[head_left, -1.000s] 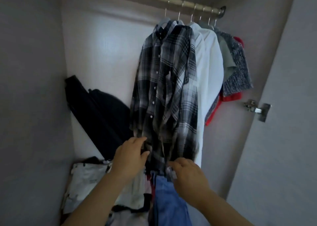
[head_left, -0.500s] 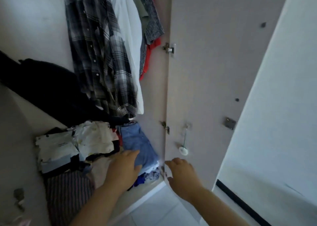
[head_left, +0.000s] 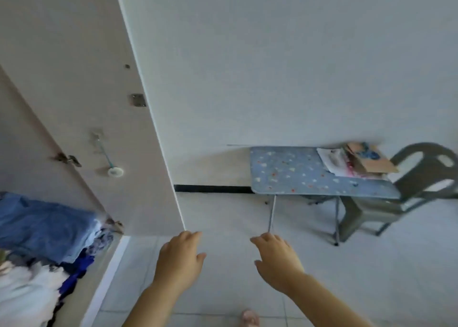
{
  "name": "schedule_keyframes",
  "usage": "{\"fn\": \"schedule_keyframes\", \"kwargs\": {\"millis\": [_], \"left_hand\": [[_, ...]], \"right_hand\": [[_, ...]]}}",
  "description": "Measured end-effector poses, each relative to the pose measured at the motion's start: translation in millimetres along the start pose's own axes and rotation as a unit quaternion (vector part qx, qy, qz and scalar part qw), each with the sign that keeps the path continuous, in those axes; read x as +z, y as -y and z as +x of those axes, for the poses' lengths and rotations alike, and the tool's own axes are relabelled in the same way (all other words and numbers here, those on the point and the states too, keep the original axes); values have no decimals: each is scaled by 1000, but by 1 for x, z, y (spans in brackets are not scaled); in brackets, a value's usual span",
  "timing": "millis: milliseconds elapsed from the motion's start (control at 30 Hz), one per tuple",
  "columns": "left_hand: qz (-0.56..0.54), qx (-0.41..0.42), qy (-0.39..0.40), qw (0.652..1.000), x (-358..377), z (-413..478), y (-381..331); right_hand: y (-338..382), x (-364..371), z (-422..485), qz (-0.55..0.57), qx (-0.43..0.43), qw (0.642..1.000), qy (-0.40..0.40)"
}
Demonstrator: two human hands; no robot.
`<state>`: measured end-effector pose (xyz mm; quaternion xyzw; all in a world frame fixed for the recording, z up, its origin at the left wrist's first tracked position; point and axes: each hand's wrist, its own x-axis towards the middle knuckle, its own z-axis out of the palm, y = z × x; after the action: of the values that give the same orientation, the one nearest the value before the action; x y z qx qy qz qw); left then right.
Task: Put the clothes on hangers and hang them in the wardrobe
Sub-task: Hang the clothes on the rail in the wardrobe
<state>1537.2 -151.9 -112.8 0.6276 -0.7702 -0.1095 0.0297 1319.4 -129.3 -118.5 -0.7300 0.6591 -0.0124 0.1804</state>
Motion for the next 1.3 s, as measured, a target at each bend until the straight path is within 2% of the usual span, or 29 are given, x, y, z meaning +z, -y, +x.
{"fn": "schedule_keyframes", "kwargs": {"millis": [100,233,400,567,867,1067,1300], "left_hand": [[9,101,55,993,26,-18,-80],[10,250,96,963,53,-55,-201],[36,409,122,904,80,-136,-348],[49,535,141,831,114,-259,-478],[60,690,212,690,178,-497,-645],[66,755,251,602,212,-595,-728],[78,794,282,533,266,-670,-838]], "right_hand": [[-64,4,-88,15,112,994,-5],[-132,13,-212,54,256,965,-37],[-190,29,-375,101,406,903,-96],[-224,55,-552,128,529,828,-134],[-243,115,-827,163,687,690,-162],[-262,142,-930,192,755,600,-181],[-325,163,-1016,214,808,524,-165]]}}
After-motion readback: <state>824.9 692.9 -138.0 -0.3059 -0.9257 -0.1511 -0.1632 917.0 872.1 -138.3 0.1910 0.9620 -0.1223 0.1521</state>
